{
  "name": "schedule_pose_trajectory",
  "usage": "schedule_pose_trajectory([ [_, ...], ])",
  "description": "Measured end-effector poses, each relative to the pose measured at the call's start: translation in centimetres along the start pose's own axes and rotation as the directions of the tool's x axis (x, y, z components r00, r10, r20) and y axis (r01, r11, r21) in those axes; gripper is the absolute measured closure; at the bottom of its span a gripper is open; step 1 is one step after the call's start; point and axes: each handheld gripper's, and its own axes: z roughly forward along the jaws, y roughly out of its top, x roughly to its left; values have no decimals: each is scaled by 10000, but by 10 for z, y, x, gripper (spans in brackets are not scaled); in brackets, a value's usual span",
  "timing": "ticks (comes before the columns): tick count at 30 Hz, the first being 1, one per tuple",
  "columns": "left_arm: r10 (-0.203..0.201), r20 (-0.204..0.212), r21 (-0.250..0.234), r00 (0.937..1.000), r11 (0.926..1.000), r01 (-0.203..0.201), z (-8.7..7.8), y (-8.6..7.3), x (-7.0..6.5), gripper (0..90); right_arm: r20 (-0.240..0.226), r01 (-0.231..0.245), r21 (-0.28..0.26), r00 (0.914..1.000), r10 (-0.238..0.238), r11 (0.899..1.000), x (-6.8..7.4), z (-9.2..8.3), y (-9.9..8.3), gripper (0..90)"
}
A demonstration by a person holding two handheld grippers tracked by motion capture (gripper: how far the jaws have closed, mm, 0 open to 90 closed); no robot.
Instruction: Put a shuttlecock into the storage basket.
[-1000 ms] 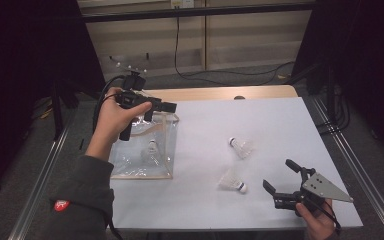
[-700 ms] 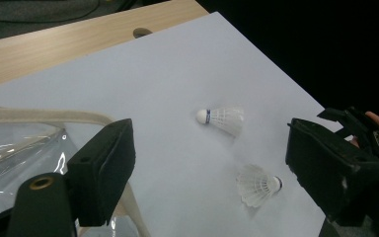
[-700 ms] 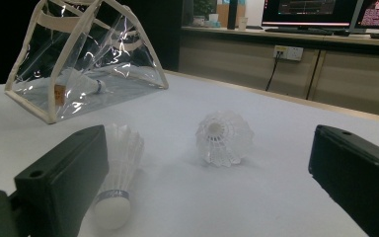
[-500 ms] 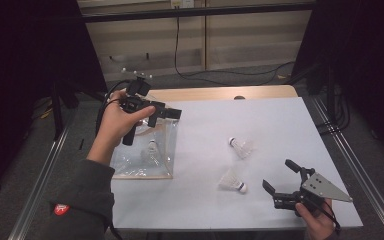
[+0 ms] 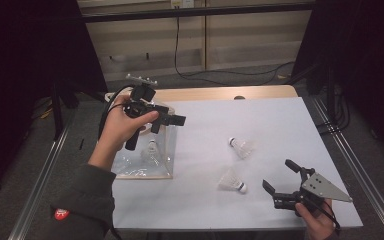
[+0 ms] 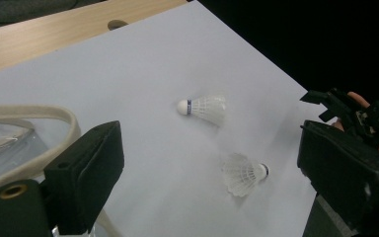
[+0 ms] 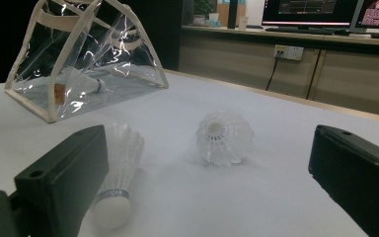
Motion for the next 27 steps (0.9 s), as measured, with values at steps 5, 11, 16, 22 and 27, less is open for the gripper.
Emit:
schedule_pose_trajectory([
  [5, 183, 127, 73, 9998, 9998, -184, 2, -3, -4, 77, 1, -7, 7, 10000, 7, 10000, 0, 0, 0, 16],
  [11, 316, 346, 166, 9989, 9993, -322, 5, -6, -8, 65, -20, 1, -5, 10000, -1, 10000, 0, 0, 0, 16],
  [16, 352, 524, 198, 9980, 9991, -363, 8, -10, -10, 60, -27, -20, 11, 10000, 20, 10000, 1, 0, 0, 16],
  [22, 422, 610, 182, 9972, 9989, -434, 11, -14, -14, 56, -21, -4, 10, 10000, 4, 10000, 1, 0, 0, 16],
  [27, 583, 685, 270, 9959, 9978, -602, 15, -17, -18, 56, -32, -21, 2, 10000, 21, 10000, 1, 0, 0, 16],
])
